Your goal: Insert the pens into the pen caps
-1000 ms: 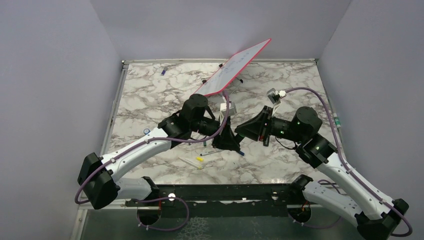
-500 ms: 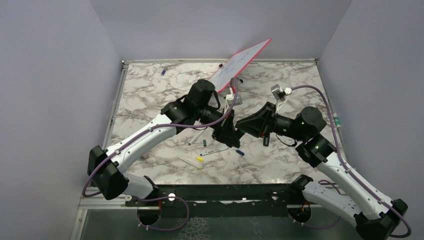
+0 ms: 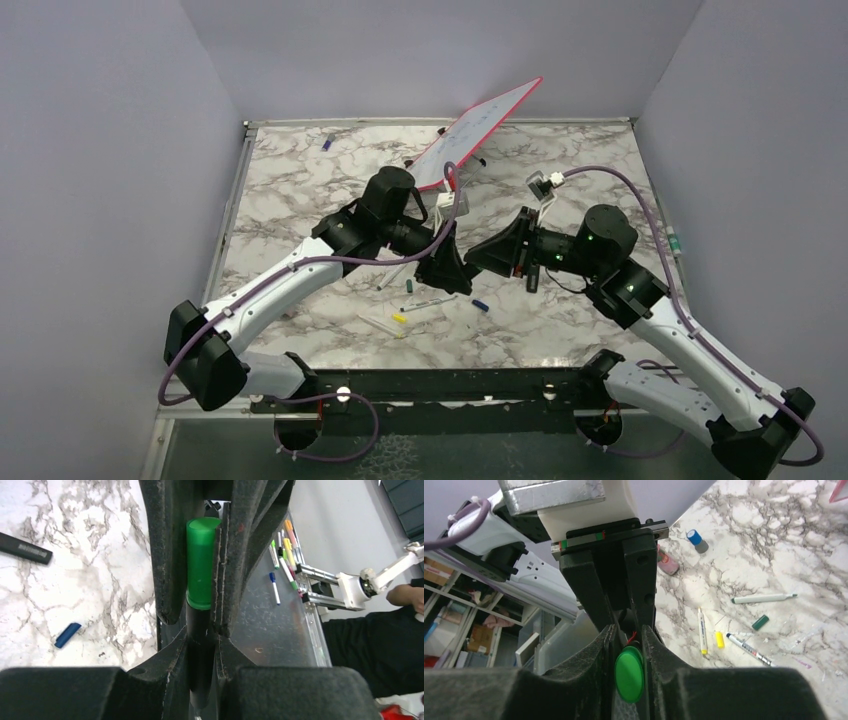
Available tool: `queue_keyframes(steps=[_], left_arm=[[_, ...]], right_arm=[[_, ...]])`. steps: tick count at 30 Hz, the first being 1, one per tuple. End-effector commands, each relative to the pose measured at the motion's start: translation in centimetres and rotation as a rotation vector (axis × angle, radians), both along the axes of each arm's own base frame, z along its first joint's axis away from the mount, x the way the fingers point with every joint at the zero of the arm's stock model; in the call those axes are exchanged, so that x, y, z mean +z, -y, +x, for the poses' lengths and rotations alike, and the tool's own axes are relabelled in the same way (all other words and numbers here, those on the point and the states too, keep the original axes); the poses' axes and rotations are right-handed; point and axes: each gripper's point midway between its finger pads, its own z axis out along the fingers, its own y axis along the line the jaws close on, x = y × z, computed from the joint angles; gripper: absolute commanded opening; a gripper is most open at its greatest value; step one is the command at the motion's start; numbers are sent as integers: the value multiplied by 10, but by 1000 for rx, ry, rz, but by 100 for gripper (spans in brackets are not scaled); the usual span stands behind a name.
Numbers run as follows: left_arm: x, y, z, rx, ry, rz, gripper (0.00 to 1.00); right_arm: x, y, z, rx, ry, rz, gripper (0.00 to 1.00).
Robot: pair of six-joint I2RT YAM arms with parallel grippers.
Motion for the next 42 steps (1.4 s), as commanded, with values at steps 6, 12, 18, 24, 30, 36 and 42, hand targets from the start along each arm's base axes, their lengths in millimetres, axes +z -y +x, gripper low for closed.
queue_keyframes(steps=[6,12,18,24,30,36,42], left_arm=[[-11,5,28,132,135,-120,0],[-12,0,20,121,137,-130,0],[-3,-3,10,76,151,-177,0],[4,-3,7,70,159,-207,0],[36,4,24,163,181,-254,0],[60,14,45,240,179,-256,0],[69,20,62,257,208,-206,0]], right_arm=[[23,-8,0,-36,-73,56,67],[26,3,11,-135,-38,52,78],[14,4,13,-146,-37,23,75],[5,-3,7,-89,-52,15,27],[-12,-8,-7,-8,-127,3,1],[-27,-9,-30,118,-164,-13,1],[-40,-3,-51,225,-175,-110,1]])
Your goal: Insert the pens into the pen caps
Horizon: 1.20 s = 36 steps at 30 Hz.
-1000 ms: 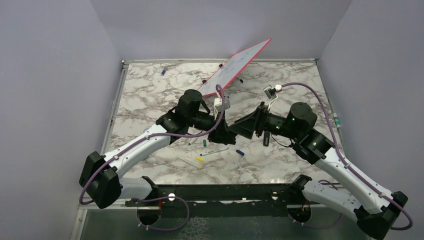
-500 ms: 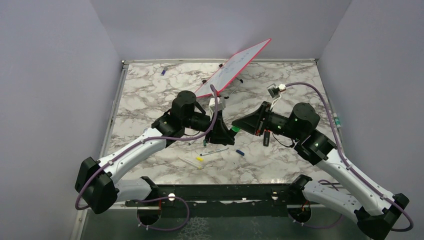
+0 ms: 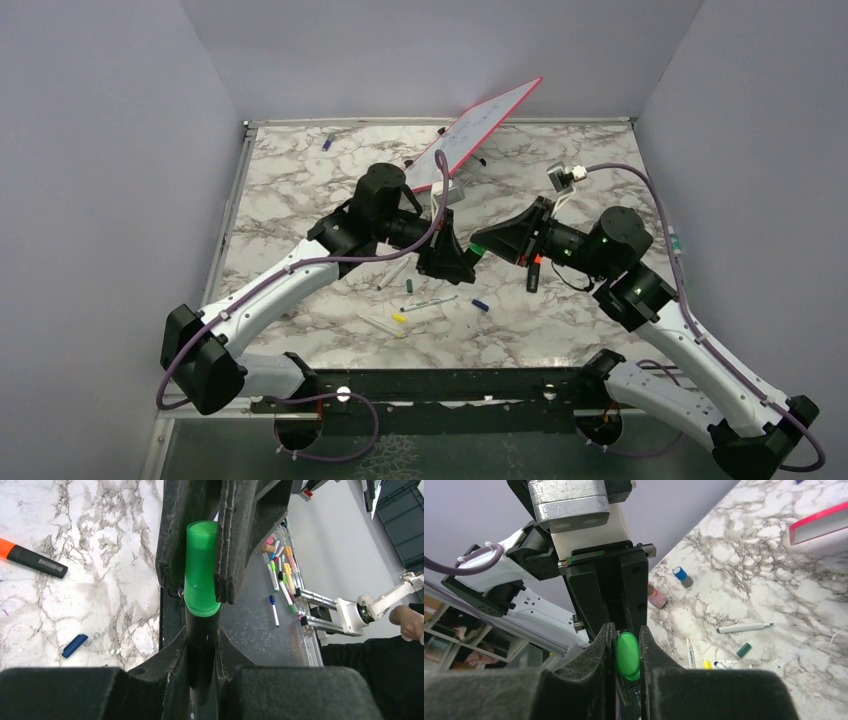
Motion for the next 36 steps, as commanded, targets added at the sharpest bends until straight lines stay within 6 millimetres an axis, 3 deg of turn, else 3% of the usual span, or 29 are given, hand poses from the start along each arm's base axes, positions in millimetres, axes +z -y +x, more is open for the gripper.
queue_keyframes(steps=[1,6,13,18,21,26,36], left_arm=[[59,17,51,170,222,-106,0],[71,25,55,136,214,-117,0],[77,20,70,142,251,-110,0],[84,14,85,176,282,-125,0],[90,17,84,157,278,-163,0],[77,20,99,220,275,-136,0],[70,28,126,272,293,-103,0]], right_arm=[[-57,-8,-73,373,-192,-172,1],[-65,-8,-97,547,-202,-174,1],[-60,4,-129,724,-234,-149,1],[-69,9,-134,728,-293,-187,1],[-67,8,-136,745,-316,-179,1],[-56,5,-138,777,-353,-98,1],[-60,6,-143,801,-436,-89,1]])
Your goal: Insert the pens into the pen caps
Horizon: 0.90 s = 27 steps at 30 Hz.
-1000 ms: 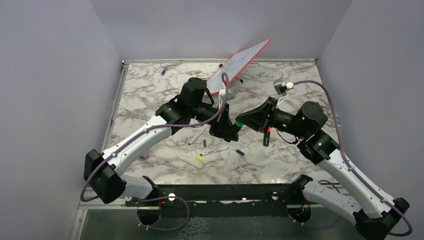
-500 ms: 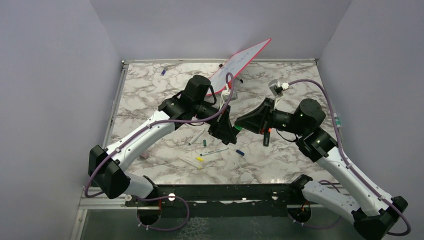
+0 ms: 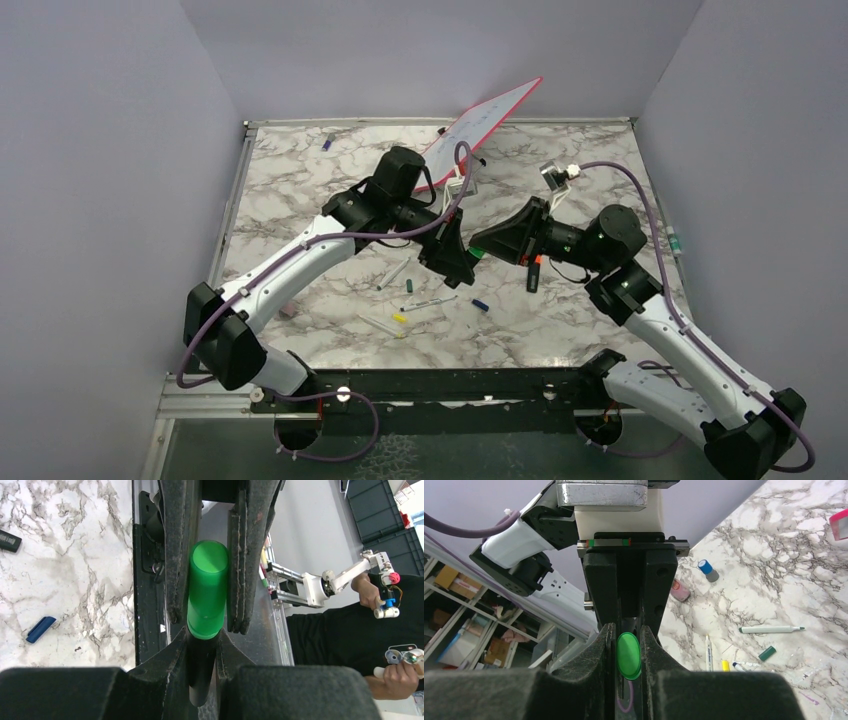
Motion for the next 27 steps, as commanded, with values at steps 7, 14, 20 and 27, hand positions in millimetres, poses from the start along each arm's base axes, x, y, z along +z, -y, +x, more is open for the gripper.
queue_keyframes(steps=[7,14,20,27], left_arm=[[36,20,92,267,407,-249,0],[18,4,53,190,401,-314,0],[1,-1,34,140,373,-304,0],[5,0,29,128,369,-313,0]], right_arm=[[-43,-3,-83,355,-195,-235,4],[-20,-5,-55,201,-58,-209,23],[6,-6,-37,106,48,-169,46],[2,-13,-31,126,79,-182,50]])
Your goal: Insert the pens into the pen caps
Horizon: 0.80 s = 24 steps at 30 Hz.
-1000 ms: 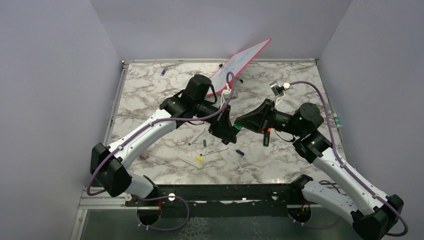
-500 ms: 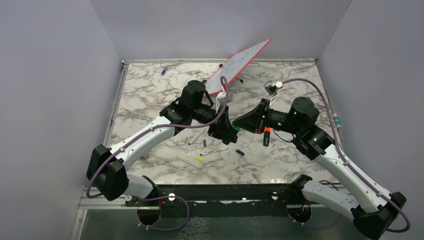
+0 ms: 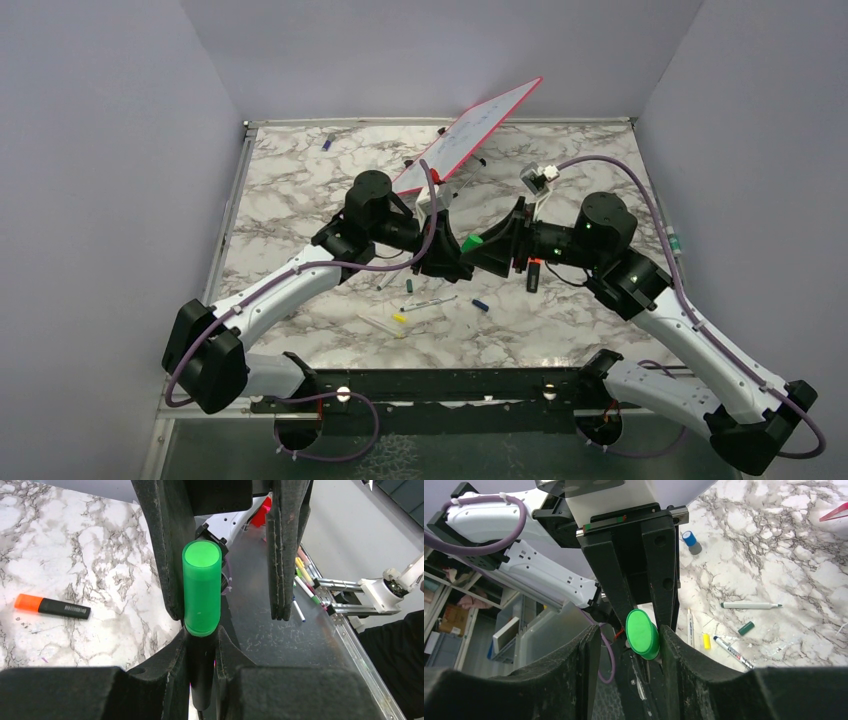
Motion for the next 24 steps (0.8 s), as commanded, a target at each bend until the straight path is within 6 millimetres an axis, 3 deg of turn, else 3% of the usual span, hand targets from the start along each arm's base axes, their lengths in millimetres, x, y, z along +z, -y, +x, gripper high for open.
queue_keyframes(steps=[1,7,12,18,22,24], left_arm=[[15,2,20,101,64,-50,0],[19,2,15,85,63,-59,0],[27,0,9,71,70,-75,0],[34,-3,3,53,74,-88,0],[31,-4,2,52,60,-81,0],[29,-4,1,54,47,-75,1]], right_arm=[[-1,-6,-22,124,-6,-12,50],[-16,-6,-18,114,-9,-46,49],[-26,-7,-14,104,-12,-72,36],[-31,-7,-9,93,-3,-90,35],[-28,-8,-8,82,-4,-80,16],[-21,-6,-7,61,10,-59,12]])
